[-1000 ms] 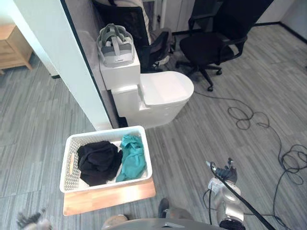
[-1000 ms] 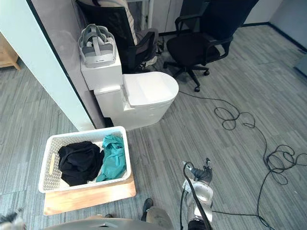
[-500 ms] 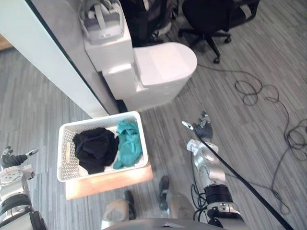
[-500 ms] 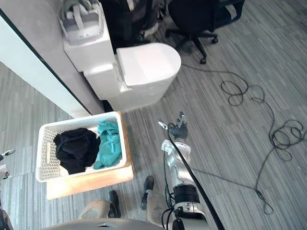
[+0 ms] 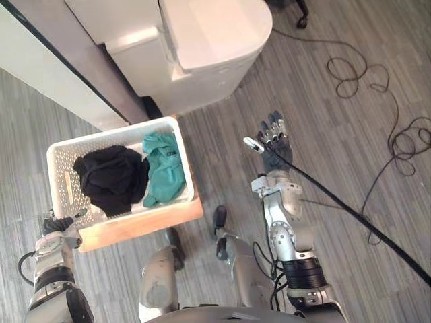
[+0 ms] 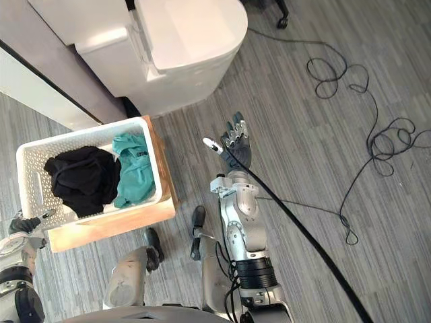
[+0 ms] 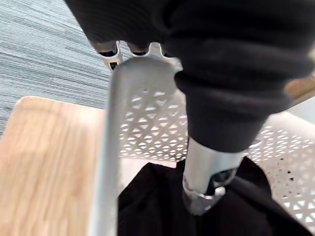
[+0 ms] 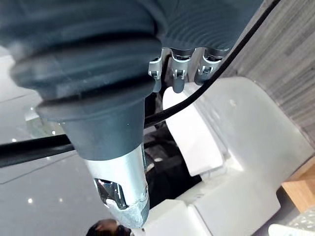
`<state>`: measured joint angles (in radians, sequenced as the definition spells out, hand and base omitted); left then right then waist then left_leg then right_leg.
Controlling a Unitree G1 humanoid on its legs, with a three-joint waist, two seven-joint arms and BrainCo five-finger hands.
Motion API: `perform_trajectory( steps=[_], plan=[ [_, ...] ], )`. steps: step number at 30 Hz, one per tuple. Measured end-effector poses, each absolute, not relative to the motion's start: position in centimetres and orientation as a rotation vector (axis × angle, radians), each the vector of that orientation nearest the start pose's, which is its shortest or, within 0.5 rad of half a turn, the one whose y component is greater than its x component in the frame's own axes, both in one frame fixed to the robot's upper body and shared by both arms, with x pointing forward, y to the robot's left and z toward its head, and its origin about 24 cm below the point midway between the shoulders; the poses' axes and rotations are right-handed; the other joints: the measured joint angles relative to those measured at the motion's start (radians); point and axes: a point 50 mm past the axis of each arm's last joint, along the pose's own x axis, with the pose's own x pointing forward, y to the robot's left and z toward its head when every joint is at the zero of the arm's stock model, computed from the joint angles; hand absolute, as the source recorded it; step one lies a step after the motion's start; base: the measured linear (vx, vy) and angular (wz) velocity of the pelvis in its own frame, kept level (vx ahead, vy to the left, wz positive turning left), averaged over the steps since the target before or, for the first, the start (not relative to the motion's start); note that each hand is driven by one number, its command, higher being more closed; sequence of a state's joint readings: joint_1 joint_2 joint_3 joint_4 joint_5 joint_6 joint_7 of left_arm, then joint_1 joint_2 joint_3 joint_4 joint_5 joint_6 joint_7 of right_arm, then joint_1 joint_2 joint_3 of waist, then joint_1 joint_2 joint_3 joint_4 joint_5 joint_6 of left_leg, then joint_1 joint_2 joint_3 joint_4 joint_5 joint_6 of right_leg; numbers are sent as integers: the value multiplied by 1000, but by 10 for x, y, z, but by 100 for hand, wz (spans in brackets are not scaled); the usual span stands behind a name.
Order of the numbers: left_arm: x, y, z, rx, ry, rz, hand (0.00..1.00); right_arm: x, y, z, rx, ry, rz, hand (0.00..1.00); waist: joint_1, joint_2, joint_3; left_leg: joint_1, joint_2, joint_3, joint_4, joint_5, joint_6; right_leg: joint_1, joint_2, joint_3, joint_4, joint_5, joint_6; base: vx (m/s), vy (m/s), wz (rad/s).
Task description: Pick up the laundry basket with both hands and put the clothes into the washing machine.
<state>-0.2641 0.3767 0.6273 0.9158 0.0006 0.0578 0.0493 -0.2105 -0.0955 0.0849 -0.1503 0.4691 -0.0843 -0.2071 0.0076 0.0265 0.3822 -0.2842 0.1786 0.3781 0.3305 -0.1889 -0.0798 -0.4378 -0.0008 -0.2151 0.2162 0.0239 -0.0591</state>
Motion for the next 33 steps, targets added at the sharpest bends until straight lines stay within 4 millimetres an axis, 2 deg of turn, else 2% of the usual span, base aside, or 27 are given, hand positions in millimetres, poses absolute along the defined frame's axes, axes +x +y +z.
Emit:
perform_trajectory(
  steps=[4,8,11,14,18,19,21,22,24,26,28,30,33],
  plan=[
    [216,353,-44,-44,579,701,0,280,-145,137,407,-369,40,0,7,0,9,-34,-1,-7,2,0,0,-19,0,-3,-28,22,4,8,11,1],
    [226,347,-42,-57,556,681,0,275,-147,155,377,-453,75,0,19,1,21,-65,-2,-15,7,1,1,-28,1,-10,-63,44,8,24,29,5],
    [235,348,-34,-27,532,659,0,279,-145,168,330,-499,112,0,28,1,21,-92,-2,-18,16,1,1,-48,1,-11,-68,54,7,0,0,0],
    [245,351,-23,10,514,638,0,282,-141,178,225,-538,146,0,29,1,24,-103,-3,-19,18,3,4,-50,1,-12,-86,71,8,0,0,0],
    [261,352,-7,62,479,604,0,282,-138,177,40,-544,182,0,27,0,24,-116,-4,-26,30,3,4,-48,-1,-16,-95,82,9,0,21,4],
    [270,352,3,76,447,592,0,281,-134,173,-25,-523,212,0,27,-2,32,-118,-3,-28,35,3,5,-43,-2,-17,-103,92,10,-7,23,4],
    [277,352,11,88,424,582,0,281,-132,168,-35,-498,233,0,25,-4,40,-118,-2,-30,37,2,6,-35,-1,-18,-112,96,9,-7,10,2],
    [285,352,22,119,392,561,0,277,-128,156,-61,-457,269,0,22,-6,41,-122,-2,-33,43,0,10,-30,-1,-21,-124,103,11,-11,20,4],
    [289,351,27,136,381,550,0,276,-126,146,-86,-418,283,0,22,-6,41,-125,2,-34,53,-3,15,-26,0,-22,-125,104,11,0,0,0],
    [297,350,37,169,355,529,0,277,-117,120,-118,-314,311,0,19,-6,41,-127,6,-40,68,-9,20,-18,3,-24,-129,106,11,0,0,0],
    [303,348,50,213,306,505,0,278,-111,106,-135,-254,313,0,19,-8,42,-133,8,-42,72,-10,21,-18,5,-25,-134,110,10,0,0,0],
    [313,345,75,256,216,487,0,279,-96,83,-122,-155,324,0,22,-9,43,-139,11,-41,76,-10,21,-18,8,-25,-146,118,8,0,0,0],
    [326,337,106,292,94,458,0,281,-79,64,-65,-61,328,0,25,-9,47,-153,15,-42,87,-11,22,-19,12,-25,-161,130,7,0,0,0]
  ],
)
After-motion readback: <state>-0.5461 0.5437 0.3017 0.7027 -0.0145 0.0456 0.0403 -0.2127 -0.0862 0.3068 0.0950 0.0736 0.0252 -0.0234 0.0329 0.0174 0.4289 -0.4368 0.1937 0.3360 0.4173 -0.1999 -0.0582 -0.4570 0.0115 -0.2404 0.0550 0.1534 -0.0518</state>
